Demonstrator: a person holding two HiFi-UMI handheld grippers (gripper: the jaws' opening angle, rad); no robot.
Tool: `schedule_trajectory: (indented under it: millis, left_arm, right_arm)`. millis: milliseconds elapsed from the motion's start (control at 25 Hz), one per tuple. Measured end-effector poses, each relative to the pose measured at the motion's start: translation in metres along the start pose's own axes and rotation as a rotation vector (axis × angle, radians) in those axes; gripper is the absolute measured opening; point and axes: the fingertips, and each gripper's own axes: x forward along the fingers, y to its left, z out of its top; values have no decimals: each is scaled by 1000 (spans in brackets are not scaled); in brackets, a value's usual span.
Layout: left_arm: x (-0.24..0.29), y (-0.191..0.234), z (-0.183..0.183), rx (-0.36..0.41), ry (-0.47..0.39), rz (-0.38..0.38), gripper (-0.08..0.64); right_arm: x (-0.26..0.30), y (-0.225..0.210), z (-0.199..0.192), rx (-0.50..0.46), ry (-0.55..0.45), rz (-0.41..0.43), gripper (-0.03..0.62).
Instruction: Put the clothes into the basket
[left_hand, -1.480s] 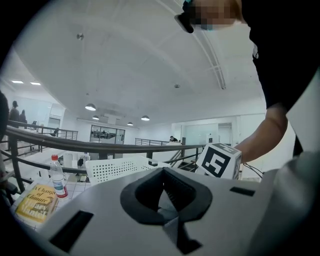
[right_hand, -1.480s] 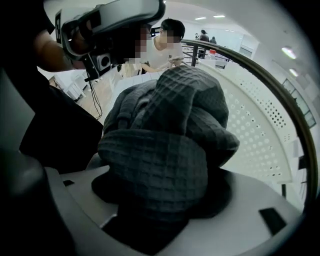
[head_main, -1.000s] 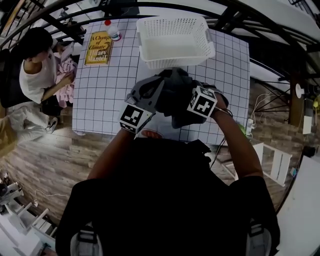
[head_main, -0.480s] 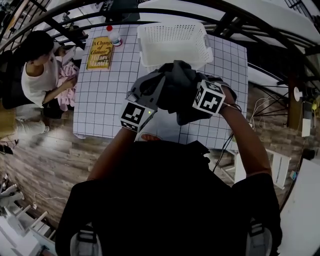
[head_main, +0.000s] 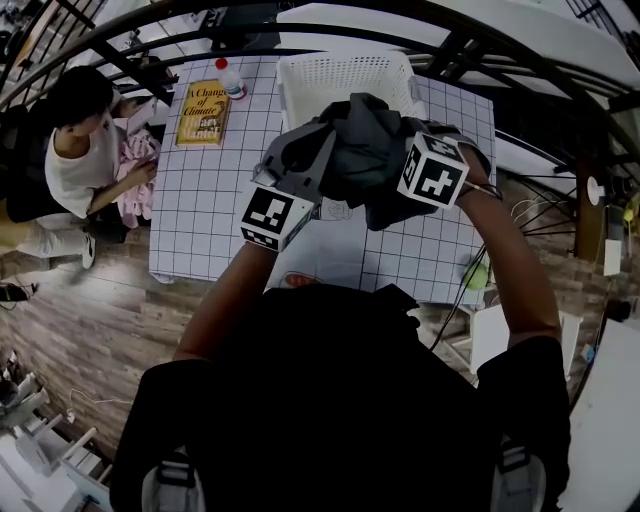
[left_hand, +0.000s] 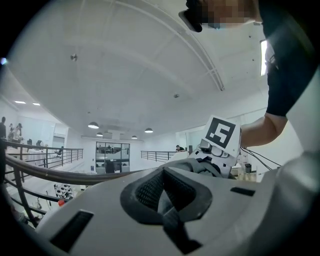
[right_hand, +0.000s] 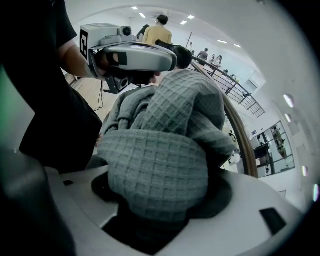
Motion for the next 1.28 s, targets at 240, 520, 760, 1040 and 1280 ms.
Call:
schedule_trajectory:
  millis: [240,520,760,1040,1280]
  left_arm:
    - [8,18,17,12,-31,13,3]
    - [20,36,33,38,-52,23,3]
    - [32,51,45,51,-78,31,3]
    - [53,74,50,77,-97,54,3]
    - [70,98,43,70,-104,80,3]
  right_arm:
    - [-16,-35,8,-29,-10,-66,345]
    - [-31,-72,19,-55,-11,-123,345]
    - [-39,-106,24,-89,-8,-183,347]
    - [-44,-157,32,-166,11,-250,347]
    - [-27,-193,38,-220,-29,-284,347]
